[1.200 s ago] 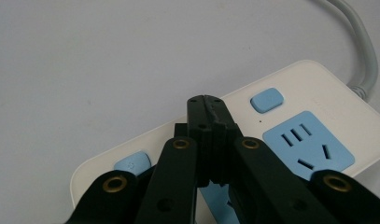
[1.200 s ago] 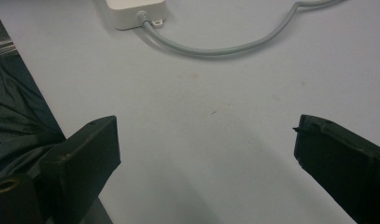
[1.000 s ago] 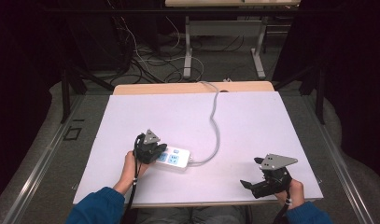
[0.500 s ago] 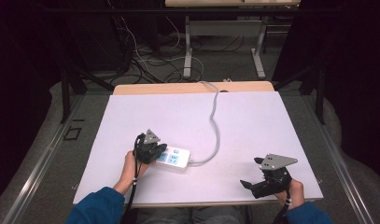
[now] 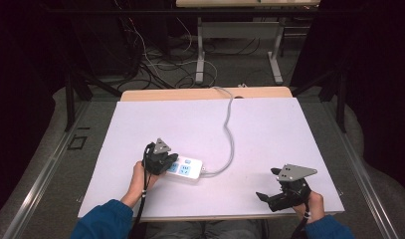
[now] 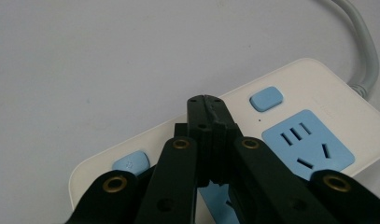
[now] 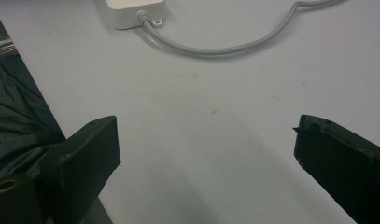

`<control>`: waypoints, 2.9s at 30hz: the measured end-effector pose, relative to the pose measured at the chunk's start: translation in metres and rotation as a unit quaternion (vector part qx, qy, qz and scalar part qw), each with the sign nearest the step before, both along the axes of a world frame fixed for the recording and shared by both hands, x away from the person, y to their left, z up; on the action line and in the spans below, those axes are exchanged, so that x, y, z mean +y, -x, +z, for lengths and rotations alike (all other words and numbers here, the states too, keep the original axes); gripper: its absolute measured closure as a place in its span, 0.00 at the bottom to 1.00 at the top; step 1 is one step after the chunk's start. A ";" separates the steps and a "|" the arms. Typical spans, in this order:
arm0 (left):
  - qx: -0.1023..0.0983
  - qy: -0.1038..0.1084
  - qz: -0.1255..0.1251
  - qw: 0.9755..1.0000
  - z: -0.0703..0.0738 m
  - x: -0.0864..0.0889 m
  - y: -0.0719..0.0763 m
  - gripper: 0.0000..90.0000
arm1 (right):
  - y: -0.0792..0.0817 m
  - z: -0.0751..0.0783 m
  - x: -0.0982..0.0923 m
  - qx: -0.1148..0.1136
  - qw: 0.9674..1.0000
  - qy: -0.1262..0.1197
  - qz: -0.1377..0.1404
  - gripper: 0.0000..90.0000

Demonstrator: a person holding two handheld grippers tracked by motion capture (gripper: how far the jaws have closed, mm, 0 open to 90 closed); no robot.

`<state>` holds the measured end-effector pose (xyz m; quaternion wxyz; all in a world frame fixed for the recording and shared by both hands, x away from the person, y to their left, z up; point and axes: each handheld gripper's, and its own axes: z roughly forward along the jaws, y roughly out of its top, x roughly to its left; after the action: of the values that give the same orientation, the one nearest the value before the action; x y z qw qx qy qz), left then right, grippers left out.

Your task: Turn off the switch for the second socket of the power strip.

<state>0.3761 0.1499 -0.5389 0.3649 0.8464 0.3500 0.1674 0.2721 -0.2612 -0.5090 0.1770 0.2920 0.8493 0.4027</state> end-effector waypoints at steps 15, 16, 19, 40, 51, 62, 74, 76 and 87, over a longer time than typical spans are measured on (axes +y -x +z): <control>-0.003 -0.007 -0.002 1.000 0.000 0.001 0.000 1.00 | 0.000 0.001 0.000 0.002 1.000 0.004 0.002 0.07; -0.002 -0.007 -0.002 1.000 0.001 0.001 0.000 1.00 | 0.000 0.001 0.000 0.003 1.000 0.004 0.001 0.07; -0.004 -0.006 -0.001 1.000 0.000 0.000 0.000 1.00 | 0.000 0.000 0.000 0.000 1.000 0.001 0.000 0.07; -0.002 -0.004 -0.002 1.000 0.000 0.001 0.000 1.00 | 0.001 0.001 0.000 0.008 1.000 0.002 -0.003 0.07; -0.003 -0.004 -0.001 1.000 0.000 0.000 0.000 1.00 | 0.001 0.000 0.000 0.001 1.000 0.001 -0.002 0.07; -0.006 -0.007 -0.001 1.000 0.001 -0.001 0.001 1.00 | 0.001 0.001 0.000 0.006 1.000 0.004 -0.001 0.07; -0.003 -0.009 -0.003 1.000 0.001 0.000 0.001 1.00 | 0.001 0.001 0.000 0.007 1.000 0.004 0.000 0.07; -0.002 -0.010 -0.002 1.000 0.001 0.000 0.002 1.00 | 0.001 0.001 0.000 0.007 1.000 0.002 -0.002 0.07; -0.016 -0.003 -0.001 1.000 0.003 0.000 0.002 1.00 | 0.001 0.000 0.000 0.004 1.000 -0.001 -0.003 0.07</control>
<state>0.3740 0.1503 -0.5360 0.3676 0.8451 0.3432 0.1815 0.2708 -0.2609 -0.5087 0.1747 0.2967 0.8486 0.4016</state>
